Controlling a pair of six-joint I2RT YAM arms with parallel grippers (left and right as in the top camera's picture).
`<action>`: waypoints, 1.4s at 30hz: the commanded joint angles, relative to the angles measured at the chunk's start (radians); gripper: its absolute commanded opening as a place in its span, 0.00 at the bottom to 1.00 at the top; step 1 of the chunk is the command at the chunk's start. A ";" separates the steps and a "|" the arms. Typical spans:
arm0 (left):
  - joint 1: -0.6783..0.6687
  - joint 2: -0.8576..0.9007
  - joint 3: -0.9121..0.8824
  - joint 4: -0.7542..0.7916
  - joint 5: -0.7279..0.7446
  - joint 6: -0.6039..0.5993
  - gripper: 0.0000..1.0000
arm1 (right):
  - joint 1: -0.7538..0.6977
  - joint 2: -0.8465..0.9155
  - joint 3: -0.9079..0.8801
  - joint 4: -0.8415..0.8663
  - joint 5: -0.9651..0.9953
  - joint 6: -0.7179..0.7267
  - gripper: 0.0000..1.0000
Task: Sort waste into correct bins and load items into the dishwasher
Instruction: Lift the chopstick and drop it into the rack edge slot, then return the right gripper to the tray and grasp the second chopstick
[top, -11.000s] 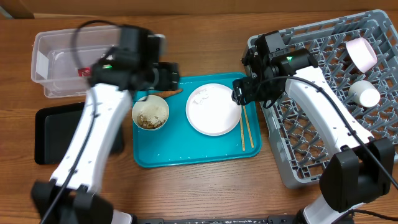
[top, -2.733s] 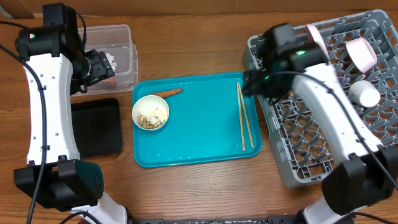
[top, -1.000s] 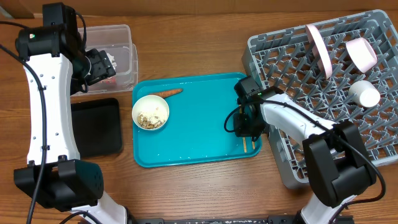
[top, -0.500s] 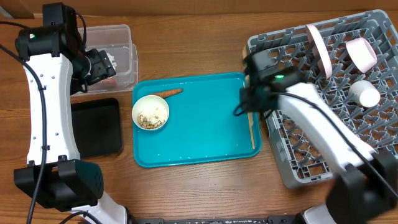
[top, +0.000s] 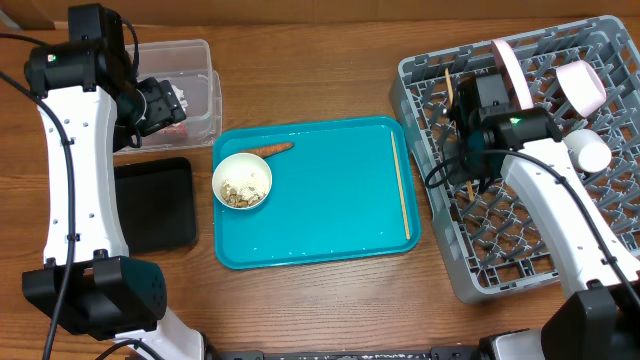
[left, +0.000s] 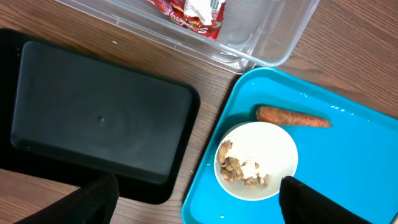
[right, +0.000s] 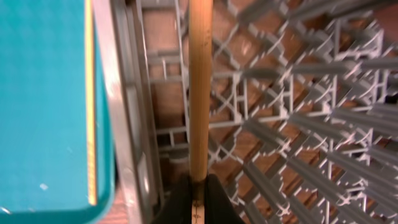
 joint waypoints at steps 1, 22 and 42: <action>0.004 -0.003 0.006 0.005 0.011 -0.006 0.84 | -0.003 0.005 -0.058 0.000 0.006 -0.048 0.04; 0.004 -0.003 0.006 0.008 0.011 -0.006 0.86 | 0.013 -0.001 0.167 -0.061 -0.205 -0.050 0.34; 0.004 -0.003 0.006 0.010 0.011 -0.006 0.87 | 0.211 0.215 0.113 0.072 -0.430 0.006 1.00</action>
